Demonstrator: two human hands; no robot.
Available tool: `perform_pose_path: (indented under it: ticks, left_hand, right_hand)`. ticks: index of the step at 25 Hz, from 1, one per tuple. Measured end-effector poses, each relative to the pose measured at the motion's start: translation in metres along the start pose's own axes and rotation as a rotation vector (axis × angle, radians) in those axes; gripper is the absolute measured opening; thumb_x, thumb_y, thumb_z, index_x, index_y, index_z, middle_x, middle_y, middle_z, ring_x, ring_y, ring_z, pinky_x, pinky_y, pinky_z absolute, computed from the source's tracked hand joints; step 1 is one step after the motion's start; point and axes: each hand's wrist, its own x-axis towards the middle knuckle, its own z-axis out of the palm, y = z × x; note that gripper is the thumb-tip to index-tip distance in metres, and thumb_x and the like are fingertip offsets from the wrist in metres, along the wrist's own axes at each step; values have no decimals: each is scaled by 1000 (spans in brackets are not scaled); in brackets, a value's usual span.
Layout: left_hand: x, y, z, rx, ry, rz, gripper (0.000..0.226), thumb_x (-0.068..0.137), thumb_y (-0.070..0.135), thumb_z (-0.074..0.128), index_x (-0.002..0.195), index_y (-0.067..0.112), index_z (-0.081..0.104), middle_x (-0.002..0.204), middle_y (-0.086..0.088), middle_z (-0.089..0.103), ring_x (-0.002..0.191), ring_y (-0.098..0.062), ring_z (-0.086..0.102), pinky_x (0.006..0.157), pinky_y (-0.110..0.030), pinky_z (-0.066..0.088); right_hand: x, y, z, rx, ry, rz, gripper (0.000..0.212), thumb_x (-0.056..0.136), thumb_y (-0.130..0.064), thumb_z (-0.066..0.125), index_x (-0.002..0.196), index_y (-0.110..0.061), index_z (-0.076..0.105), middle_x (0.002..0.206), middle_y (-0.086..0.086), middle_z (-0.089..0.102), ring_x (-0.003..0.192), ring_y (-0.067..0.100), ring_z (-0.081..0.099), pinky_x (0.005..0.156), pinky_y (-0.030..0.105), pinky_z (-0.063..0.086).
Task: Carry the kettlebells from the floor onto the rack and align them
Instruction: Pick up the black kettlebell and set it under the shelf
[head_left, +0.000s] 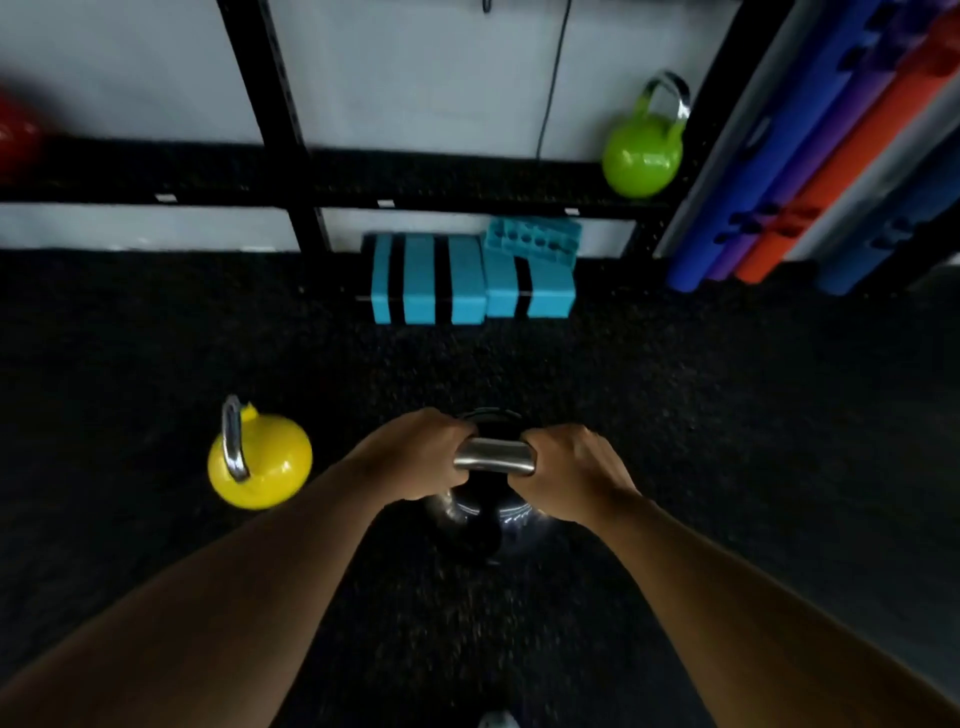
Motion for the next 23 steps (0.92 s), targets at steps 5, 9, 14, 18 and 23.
perform_pose_path:
  ticks: [5,9,14,18,23]
  left_hand:
    - [83,-76,-82,13,158,-98,19,82,27,64,101,27,62,89,2,70,71,-16,65,60,-26,46]
    - [161,-158,-149,28,251,-151,24,84,30,64,107,26,59,97,0,70,88,-22,69,65,-27,43]
    - [244,-248,-218,35,302,-167,21,87,33,61,105,25,59,99,1,69,88,-22,69,72,-34,53]
    - [311,-297,-262,-15,367,-194,22,86,33,61,107,32,56,98,3,69,88,-23,68,74,-37,54]
    - [400,-344,-296,2,426,-242,22,84,33,65,103,30,54,99,1,69,90,-26,68,66,-30,41]
  right_hand:
    - [154,-37,-53,-69,43,-146,22,81,-32,64,98,-19,65,95,6,72,87,30,68,72,33,52]
    - [288,-76,-90,-92,48,-223,24,82,-34,67,100,-18,64,92,5,72,83,23,68,67,28,50]
    - [424,-117,-103,-91,138,-239,24,85,-36,66,102,-20,61,92,3,72,82,23,68,70,34,56]
    - [522,-127,-120,-62,187,-245,26,85,-34,67,108,-22,60,98,4,72,89,26,68,67,30,47]
    - [634,-117,-137,-49,242,-309,33,85,-27,67,115,-18,58,106,8,71,96,30,68,73,31,49]
